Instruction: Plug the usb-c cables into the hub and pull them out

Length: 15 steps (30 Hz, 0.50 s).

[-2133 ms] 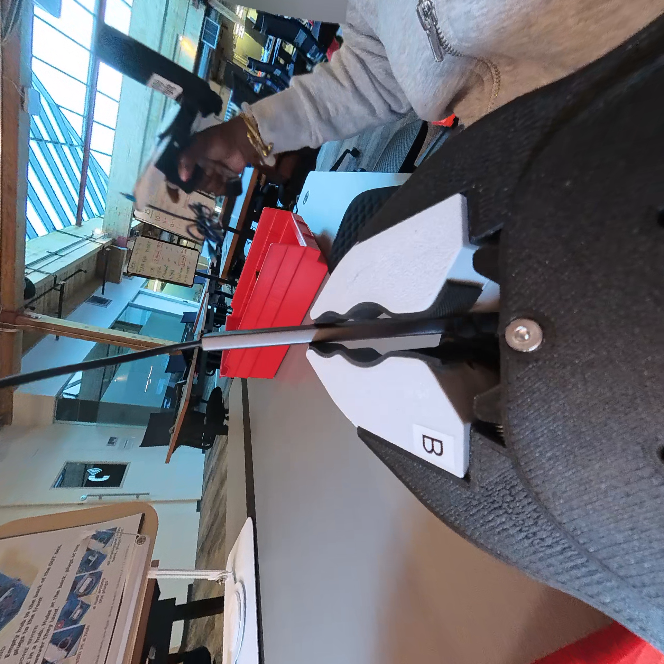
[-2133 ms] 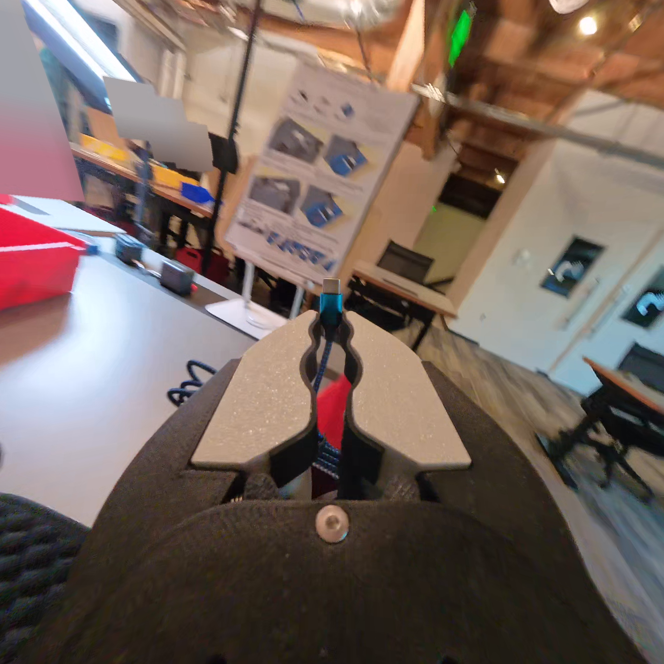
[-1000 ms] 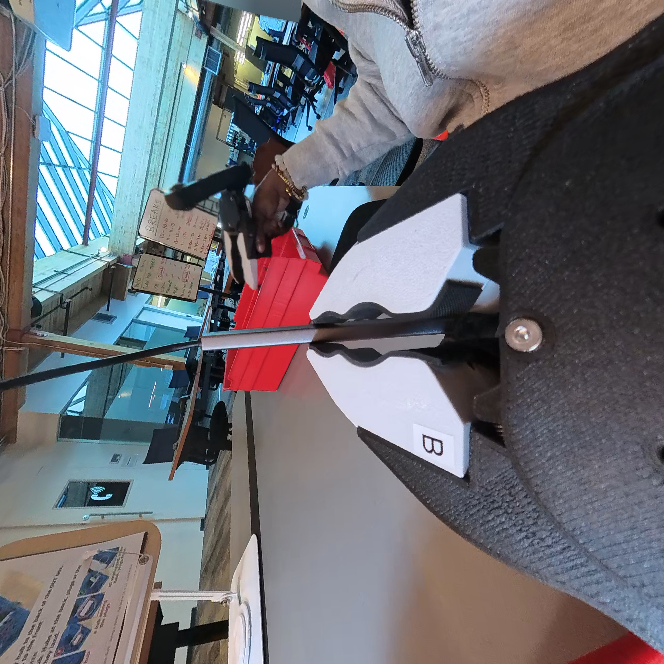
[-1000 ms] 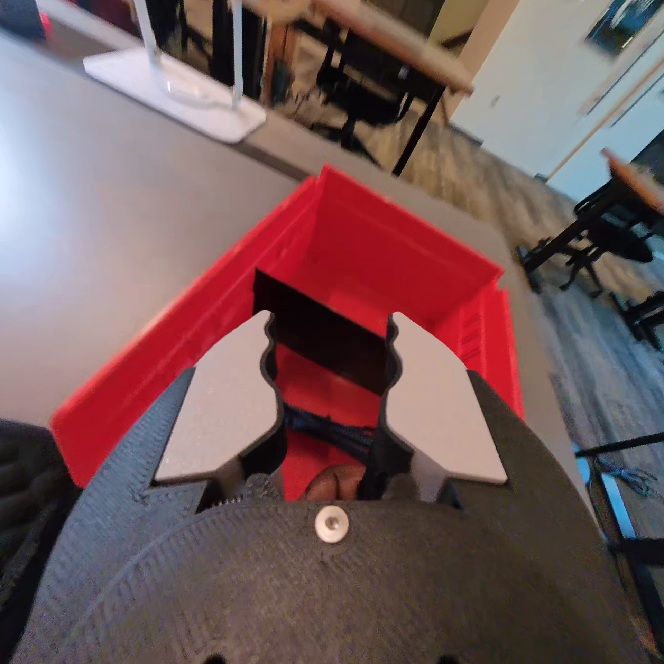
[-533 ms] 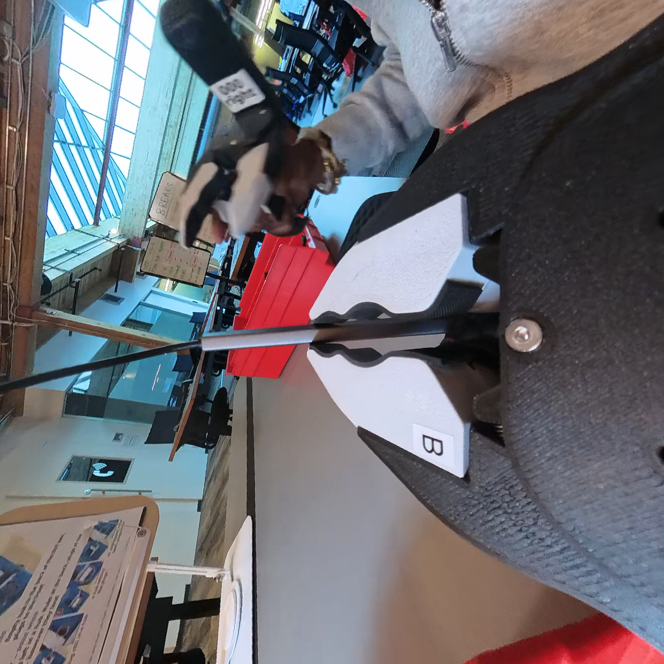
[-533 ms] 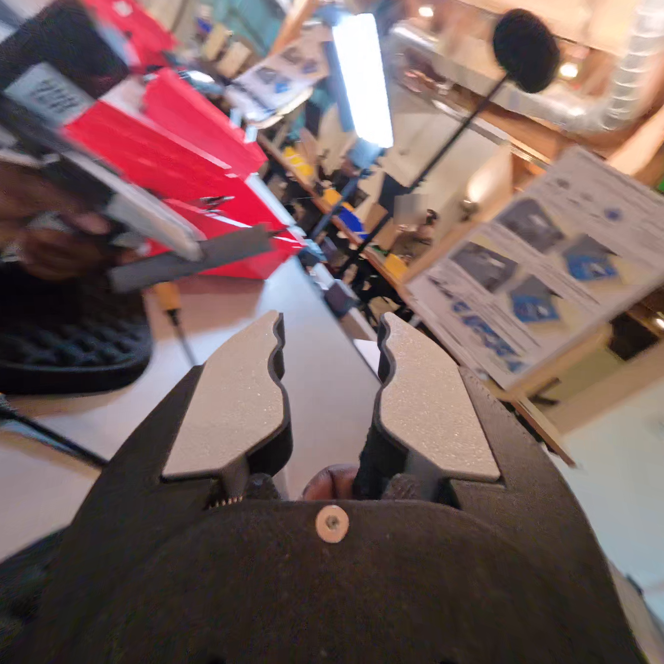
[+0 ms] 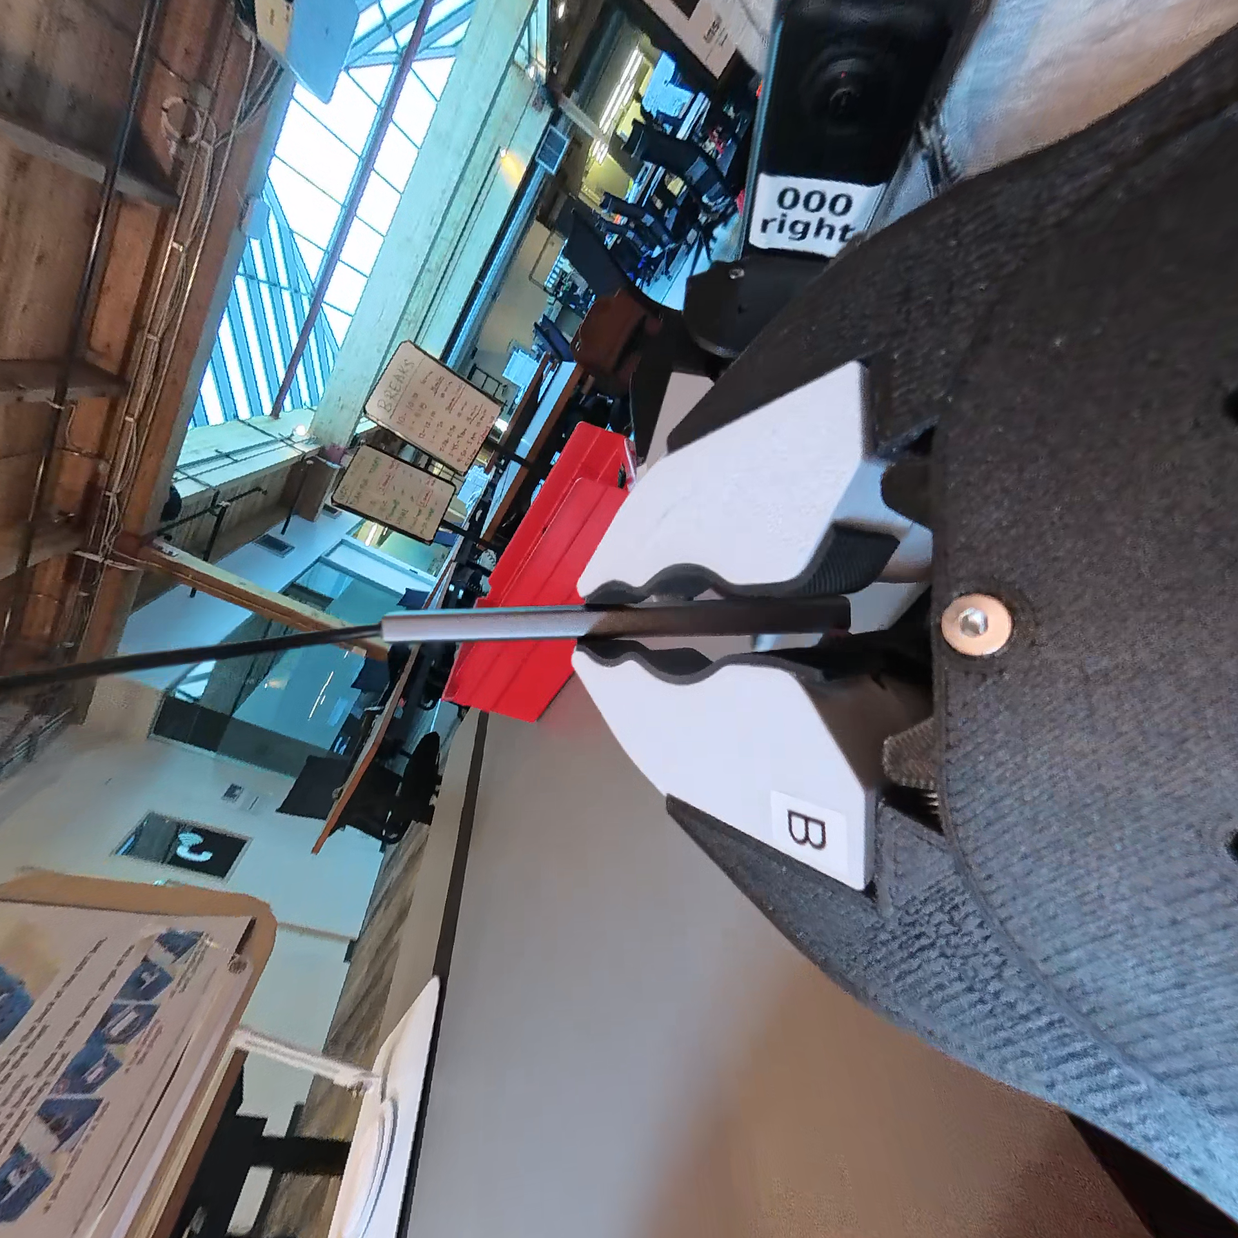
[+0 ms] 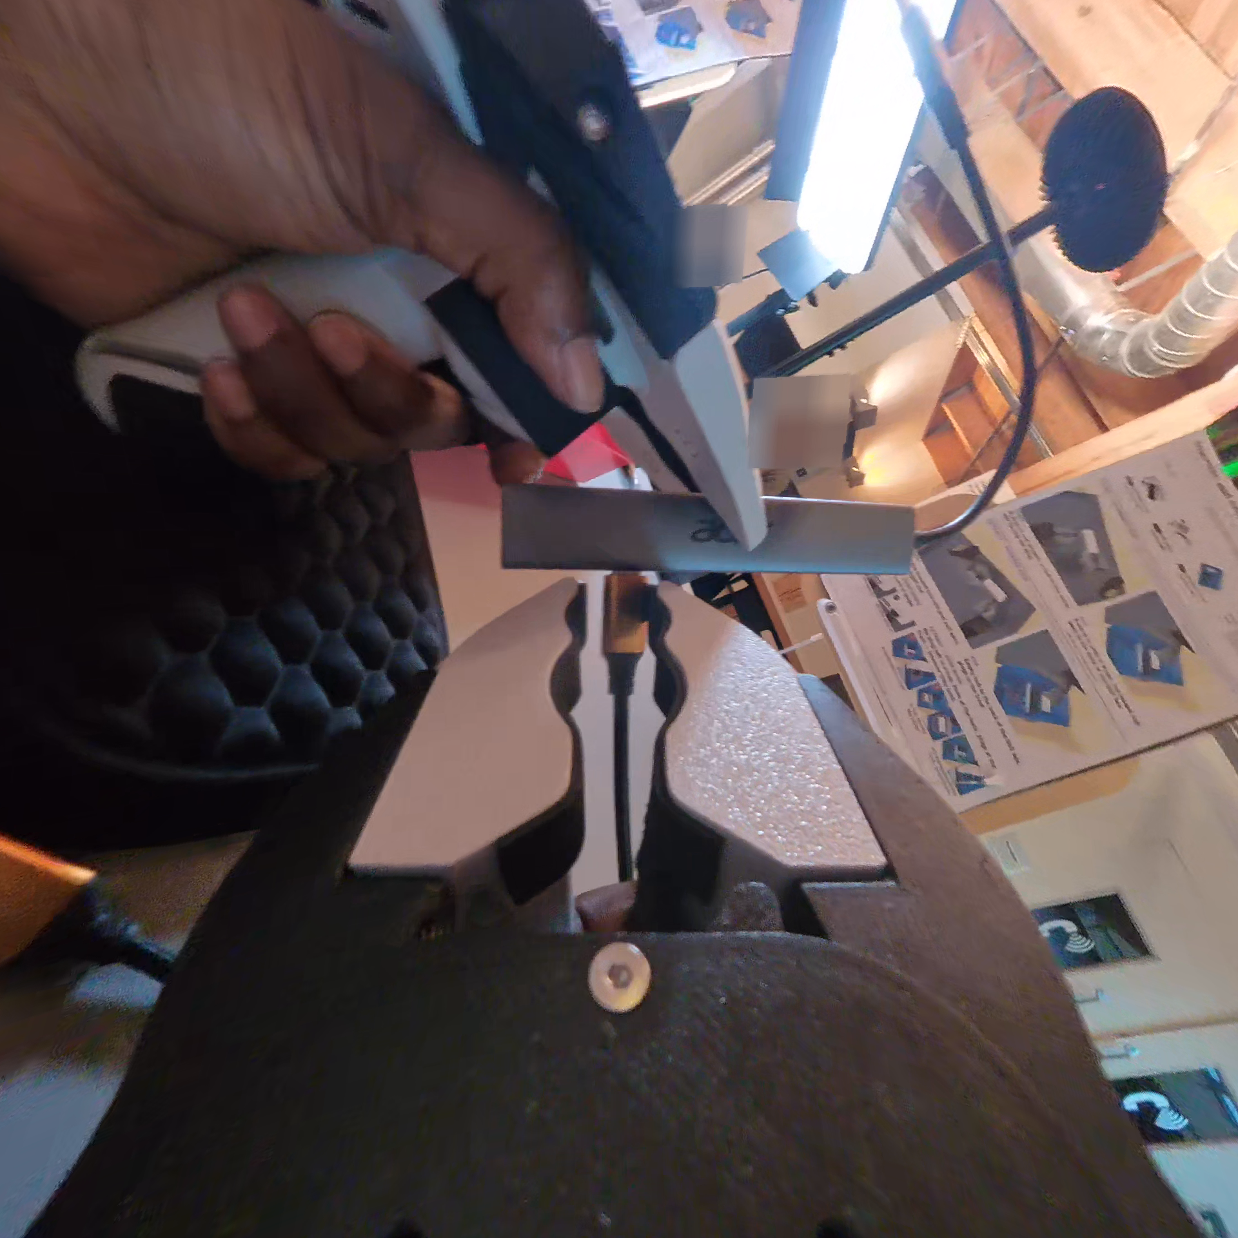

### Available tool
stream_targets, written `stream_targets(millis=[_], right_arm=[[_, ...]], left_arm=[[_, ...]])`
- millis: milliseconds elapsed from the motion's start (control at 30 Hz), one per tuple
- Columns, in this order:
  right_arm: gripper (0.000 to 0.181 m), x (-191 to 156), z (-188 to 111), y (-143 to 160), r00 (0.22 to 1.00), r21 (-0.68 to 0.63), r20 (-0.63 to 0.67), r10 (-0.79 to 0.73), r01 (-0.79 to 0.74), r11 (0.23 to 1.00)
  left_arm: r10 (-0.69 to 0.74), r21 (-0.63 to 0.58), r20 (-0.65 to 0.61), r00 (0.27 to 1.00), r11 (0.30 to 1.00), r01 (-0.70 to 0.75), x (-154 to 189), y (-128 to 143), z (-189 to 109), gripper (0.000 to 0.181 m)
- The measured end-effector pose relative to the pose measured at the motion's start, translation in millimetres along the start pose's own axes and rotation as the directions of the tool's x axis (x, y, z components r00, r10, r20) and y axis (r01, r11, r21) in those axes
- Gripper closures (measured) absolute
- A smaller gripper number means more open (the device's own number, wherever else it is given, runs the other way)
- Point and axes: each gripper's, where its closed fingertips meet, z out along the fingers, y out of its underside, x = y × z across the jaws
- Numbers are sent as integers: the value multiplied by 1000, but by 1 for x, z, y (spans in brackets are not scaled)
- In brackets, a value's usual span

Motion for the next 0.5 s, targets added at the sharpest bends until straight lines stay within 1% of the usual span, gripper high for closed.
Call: stream_targets(millis=[33, 100, 333, 433, 500], right_arm=[[169, 3, -1, 0, 1000, 2, -9, 12, -12, 1000], [169, 3, -1, 1, 999, 0, -1, 36, -36, 999], [169, 5, -4, -2, 999, 17, -3, 32, -32, 999], [170, 15, -6, -3, 998, 24, -65, 28, -26, 999], [170, 20, -8, -3, 996, 32, -82, 36, -33, 999]], left_arm=[[-2, -6, -10, 1000, 1000, 2, 2, 2, 1, 172], [8, -10, -8, 1000, 1000, -8, 2, 2, 2, 172], [33, -7, -23, 999, 999, -33, 6, 2, 2, 171], [61, -43, -53, 997, 997, -63, 12, 7, 4, 169], [105, -81, -47, 993, 991, -108, 14, 12, 7, 168]])
